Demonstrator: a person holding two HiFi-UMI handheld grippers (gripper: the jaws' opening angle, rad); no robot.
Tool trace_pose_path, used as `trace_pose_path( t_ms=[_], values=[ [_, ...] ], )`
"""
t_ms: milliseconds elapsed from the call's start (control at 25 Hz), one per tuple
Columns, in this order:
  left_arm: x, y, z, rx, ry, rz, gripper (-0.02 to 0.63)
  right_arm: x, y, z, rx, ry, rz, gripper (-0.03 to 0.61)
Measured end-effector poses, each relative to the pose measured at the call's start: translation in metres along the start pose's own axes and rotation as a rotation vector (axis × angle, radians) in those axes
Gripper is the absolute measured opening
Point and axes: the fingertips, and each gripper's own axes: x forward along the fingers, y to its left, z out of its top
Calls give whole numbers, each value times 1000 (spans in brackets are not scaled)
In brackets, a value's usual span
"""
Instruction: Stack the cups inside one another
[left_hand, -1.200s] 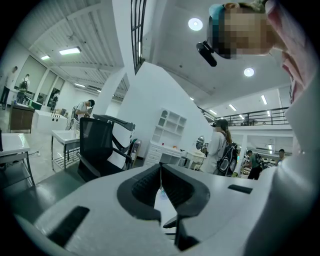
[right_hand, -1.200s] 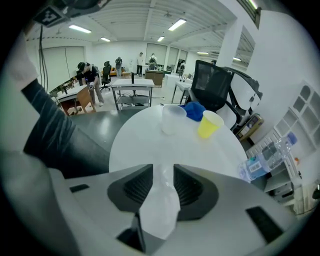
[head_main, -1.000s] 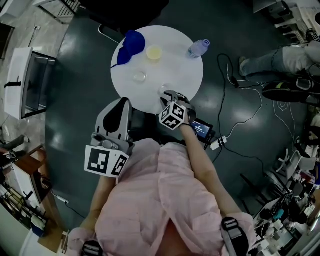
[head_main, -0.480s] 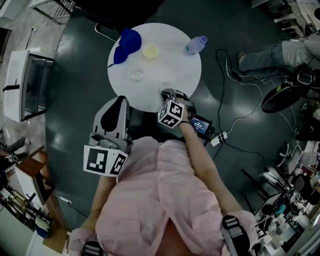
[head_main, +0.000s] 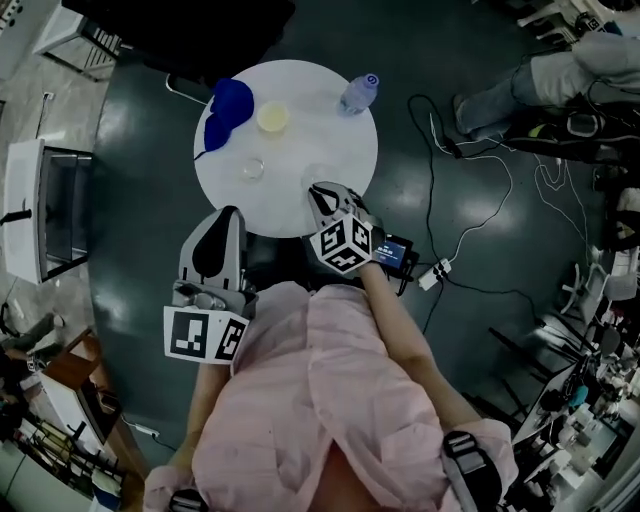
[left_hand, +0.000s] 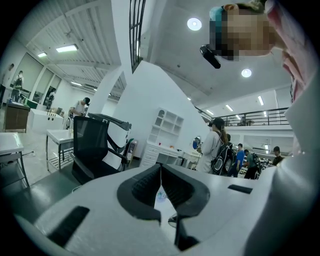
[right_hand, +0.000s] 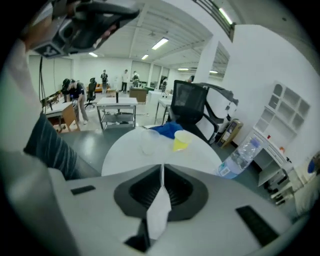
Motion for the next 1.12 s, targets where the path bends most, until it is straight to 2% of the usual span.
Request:
trace_pose_path(
  t_ms=[320, 640, 880, 1120],
  values=[
    [28, 7, -1, -9, -8, -108, 20, -51, -42, 48, 246, -220, -178, 37],
    [33, 9, 19, 38, -3, -197, 20, -114, -58, 100, 490, -470, -284, 37],
    [28, 3, 29, 109, 2, -264, 20, -171, -74, 123, 546, -603, -407, 37],
    [14, 40, 41, 118, -6, -240, 20, -177, -63, 136, 638, -635, -471, 37]
  ],
)
